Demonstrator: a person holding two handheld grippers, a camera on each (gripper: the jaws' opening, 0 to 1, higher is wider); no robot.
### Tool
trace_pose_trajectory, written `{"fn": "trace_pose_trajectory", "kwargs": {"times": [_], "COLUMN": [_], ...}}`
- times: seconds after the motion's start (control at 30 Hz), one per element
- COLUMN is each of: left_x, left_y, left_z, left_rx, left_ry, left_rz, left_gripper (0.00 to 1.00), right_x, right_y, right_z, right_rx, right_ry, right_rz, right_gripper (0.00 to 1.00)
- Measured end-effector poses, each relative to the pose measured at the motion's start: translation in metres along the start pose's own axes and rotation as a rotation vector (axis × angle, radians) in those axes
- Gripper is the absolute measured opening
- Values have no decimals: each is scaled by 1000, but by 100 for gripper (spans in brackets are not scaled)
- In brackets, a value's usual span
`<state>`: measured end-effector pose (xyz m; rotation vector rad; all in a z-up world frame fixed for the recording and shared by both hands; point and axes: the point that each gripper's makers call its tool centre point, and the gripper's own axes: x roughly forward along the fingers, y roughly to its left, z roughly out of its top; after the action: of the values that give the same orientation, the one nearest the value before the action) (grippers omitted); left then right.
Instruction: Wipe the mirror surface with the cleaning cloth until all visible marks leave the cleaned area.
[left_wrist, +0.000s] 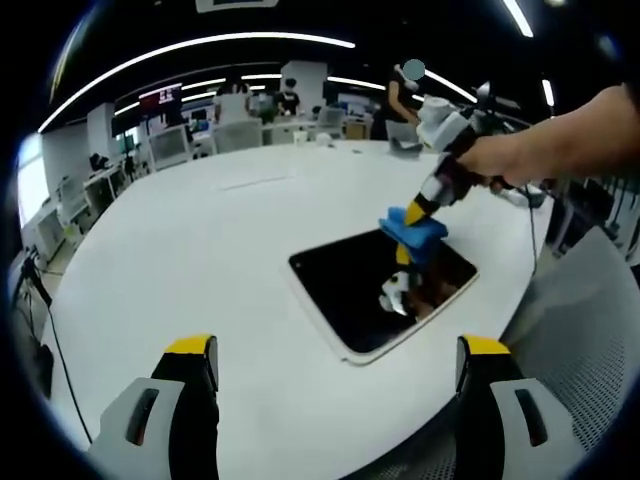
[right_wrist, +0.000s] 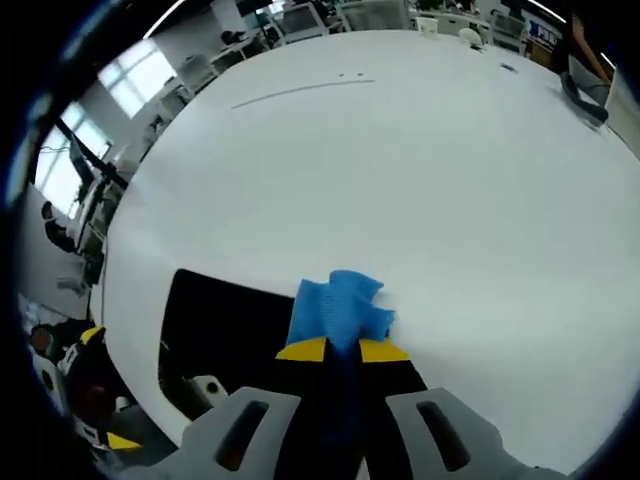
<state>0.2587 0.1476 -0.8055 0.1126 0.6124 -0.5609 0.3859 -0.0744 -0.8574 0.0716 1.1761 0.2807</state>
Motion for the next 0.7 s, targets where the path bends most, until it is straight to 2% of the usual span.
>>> {"fn": "trace_pose_trajectory", "kwargs": {"times": [0.2,0.7], "left_x": [0,0], "left_y": [0,-3], "left_z": [0,0], "left_rx": [4,10], "left_ry": [2,3], "left_rz": [-1,-11], "left_gripper": [99,99], "right_x": [3,11], "right_y": [18,43], "right_z": [0,3], "right_rx": [4,-6], "right_ry": [3,9], "right_rz": [11,30], "right_gripper": [4,4]}}
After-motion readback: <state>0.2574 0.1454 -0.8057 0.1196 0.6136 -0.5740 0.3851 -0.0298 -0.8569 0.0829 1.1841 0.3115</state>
